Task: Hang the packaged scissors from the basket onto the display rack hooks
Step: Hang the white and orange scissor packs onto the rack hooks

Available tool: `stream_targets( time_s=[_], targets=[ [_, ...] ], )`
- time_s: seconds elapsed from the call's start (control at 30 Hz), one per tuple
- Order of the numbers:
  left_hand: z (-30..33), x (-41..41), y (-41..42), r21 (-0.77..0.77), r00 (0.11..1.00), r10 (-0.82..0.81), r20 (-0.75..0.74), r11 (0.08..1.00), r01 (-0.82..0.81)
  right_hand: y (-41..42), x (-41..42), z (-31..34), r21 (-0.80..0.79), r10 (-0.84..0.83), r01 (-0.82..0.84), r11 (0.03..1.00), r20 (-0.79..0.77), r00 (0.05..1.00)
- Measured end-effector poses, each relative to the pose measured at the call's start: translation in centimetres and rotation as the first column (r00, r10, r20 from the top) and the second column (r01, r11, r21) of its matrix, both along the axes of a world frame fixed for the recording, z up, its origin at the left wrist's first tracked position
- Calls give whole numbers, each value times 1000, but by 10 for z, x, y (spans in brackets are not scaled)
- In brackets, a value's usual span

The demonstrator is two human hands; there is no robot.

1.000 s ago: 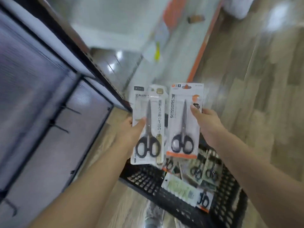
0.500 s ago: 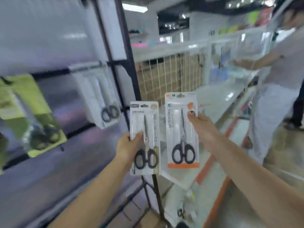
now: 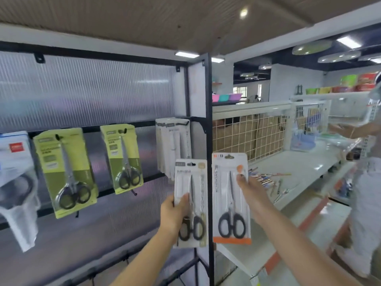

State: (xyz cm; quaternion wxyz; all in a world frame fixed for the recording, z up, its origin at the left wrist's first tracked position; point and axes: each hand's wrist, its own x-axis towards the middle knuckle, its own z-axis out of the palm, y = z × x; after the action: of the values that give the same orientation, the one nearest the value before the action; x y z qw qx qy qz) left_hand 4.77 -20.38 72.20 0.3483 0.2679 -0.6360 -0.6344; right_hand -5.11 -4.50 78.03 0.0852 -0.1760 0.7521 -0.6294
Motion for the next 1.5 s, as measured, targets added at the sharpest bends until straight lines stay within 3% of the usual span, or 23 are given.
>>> stream_targets(
  time_s=[0.13, 0.37, 0.53, 0.8, 1.13, 1.5],
  targets=[
    [-1, -5, -9, 3, 1000, 8, -11, 1000, -8, -16, -1, -7, -13, 18, -18, 1000, 71, 997],
    [59, -27, -29, -103, 990, 8, -140, 994, -23, -45, -26, 30, -32, -21, 20, 999, -24, 999],
    [86, -45, -44, -189, 989, 3, -150, 981, -32, -63, -41, 57, -42, -39, 36, 998, -80, 996],
    [89, -81, -65, -135, 976, -3, -218, 991, -27, -79, -63, 65, -37, -65, 61, 997, -109, 992],
    [75, -98, -74, -142, 981, 32, -191, 988, -60, -86, -73, 56, -12, -85, 84, 996, -137, 987],
    [67, -116, -104, 5, 984, 148, -95, 989, -148, -95, -88, 53, -51, -84, 78, 996, -119, 989]
  ],
)
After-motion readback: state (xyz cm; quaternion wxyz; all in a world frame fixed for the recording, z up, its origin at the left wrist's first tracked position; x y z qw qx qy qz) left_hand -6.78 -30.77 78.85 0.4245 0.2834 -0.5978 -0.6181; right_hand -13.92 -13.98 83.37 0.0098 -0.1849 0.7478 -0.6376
